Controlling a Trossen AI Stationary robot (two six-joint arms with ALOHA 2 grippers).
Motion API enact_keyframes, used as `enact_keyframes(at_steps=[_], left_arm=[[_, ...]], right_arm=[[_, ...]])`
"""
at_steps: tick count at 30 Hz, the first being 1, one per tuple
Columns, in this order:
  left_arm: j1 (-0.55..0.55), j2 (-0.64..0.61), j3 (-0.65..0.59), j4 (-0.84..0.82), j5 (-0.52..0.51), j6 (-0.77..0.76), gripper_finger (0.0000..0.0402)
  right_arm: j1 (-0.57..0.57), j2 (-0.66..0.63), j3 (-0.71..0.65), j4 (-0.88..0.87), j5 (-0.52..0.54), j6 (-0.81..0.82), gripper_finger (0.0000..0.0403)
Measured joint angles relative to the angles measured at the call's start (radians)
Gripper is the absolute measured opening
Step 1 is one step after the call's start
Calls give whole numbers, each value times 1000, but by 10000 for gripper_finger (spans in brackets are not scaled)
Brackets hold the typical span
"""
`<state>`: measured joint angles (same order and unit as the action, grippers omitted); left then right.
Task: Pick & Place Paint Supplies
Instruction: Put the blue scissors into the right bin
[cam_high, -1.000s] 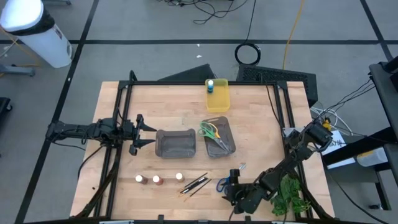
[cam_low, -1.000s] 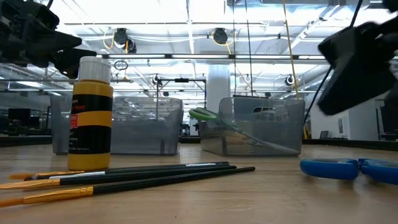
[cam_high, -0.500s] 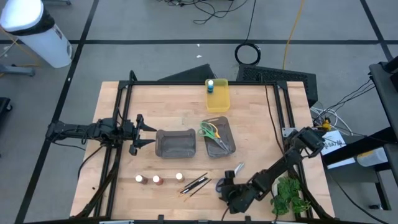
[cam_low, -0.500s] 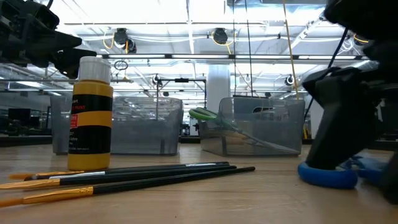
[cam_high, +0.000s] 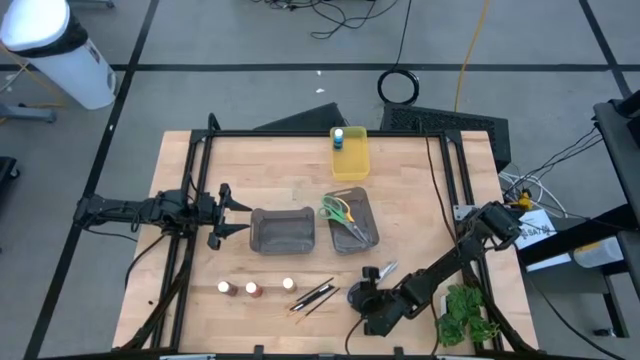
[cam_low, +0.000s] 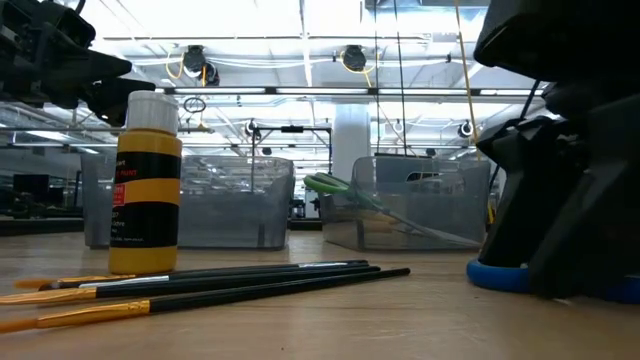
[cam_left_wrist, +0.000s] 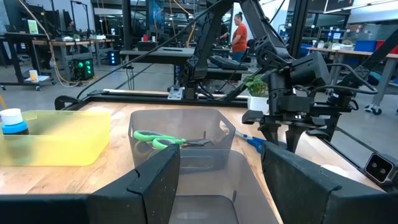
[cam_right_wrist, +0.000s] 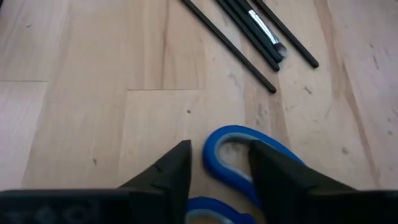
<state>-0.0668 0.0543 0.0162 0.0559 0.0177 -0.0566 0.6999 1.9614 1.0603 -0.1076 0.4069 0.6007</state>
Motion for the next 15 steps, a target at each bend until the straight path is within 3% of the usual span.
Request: enact_keyframes(at_steps=[6,15], left_arm=[[0,0,0,0,0,0,237],[0,0,0,0,0,0,237]], right_arm=[[-18,1,-1,26,-15,8,80],[-18,-23,-7,364,-12,-226,63]])
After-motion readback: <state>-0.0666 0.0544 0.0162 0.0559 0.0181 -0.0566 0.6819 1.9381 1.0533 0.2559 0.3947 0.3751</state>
